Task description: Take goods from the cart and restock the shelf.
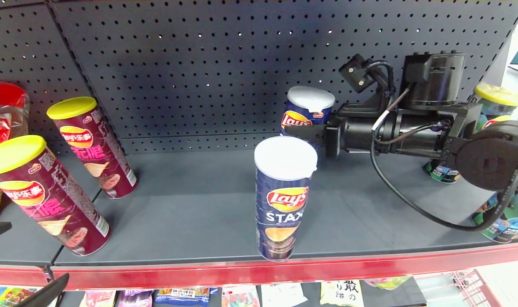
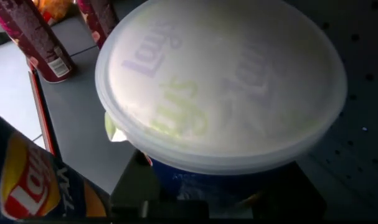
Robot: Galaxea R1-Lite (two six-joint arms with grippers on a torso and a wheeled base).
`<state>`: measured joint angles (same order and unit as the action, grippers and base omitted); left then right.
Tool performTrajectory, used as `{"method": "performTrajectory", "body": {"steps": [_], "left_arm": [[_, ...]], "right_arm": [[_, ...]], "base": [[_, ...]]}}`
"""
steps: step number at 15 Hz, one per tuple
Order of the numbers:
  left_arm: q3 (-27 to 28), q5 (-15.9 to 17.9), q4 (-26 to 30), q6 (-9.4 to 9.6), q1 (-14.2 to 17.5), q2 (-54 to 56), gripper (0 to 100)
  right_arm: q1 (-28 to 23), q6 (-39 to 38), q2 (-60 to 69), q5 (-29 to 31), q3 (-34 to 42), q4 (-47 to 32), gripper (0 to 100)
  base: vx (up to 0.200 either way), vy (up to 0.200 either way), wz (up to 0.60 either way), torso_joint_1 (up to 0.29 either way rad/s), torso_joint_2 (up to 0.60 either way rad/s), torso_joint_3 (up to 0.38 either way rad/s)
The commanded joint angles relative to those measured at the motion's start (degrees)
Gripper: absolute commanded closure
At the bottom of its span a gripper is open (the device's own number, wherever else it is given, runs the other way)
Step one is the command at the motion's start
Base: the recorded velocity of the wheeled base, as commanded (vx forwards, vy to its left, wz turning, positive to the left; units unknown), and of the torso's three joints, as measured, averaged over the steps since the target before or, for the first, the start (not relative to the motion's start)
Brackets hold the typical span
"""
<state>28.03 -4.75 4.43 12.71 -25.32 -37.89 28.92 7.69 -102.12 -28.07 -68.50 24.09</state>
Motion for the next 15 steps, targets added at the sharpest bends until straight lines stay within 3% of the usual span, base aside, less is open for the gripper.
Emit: {"method": "performTrajectory", "body": {"steps": [1, 8, 15], "left_arm": [[0.1, -0.08, -0.03, 0.03, 0.01, -0.61, 0], [0.27, -0.17, -0.03, 0.03, 0.01, -0.52, 0], [0.19, -0.17, -0.03, 0.03, 0.01, -0.43, 0]], "right_arm": [[0.18, 0.04, -0.98, -0.05, -0.06, 0.08, 100], [0.18, 0.04, -4.58, -0.05, -4.98, 0.17, 100], [0.26, 0.22, -5.19, 0.04, -3.92, 0.34, 100]], "base": [[0.0, 0.0, 0.0, 0.0, 0.0, 0.0], [0.0, 0.0, 0.0, 0.0, 0.0, 0.0], [0.0, 0.0, 0.0, 0.0, 0.0, 0.0]]}}
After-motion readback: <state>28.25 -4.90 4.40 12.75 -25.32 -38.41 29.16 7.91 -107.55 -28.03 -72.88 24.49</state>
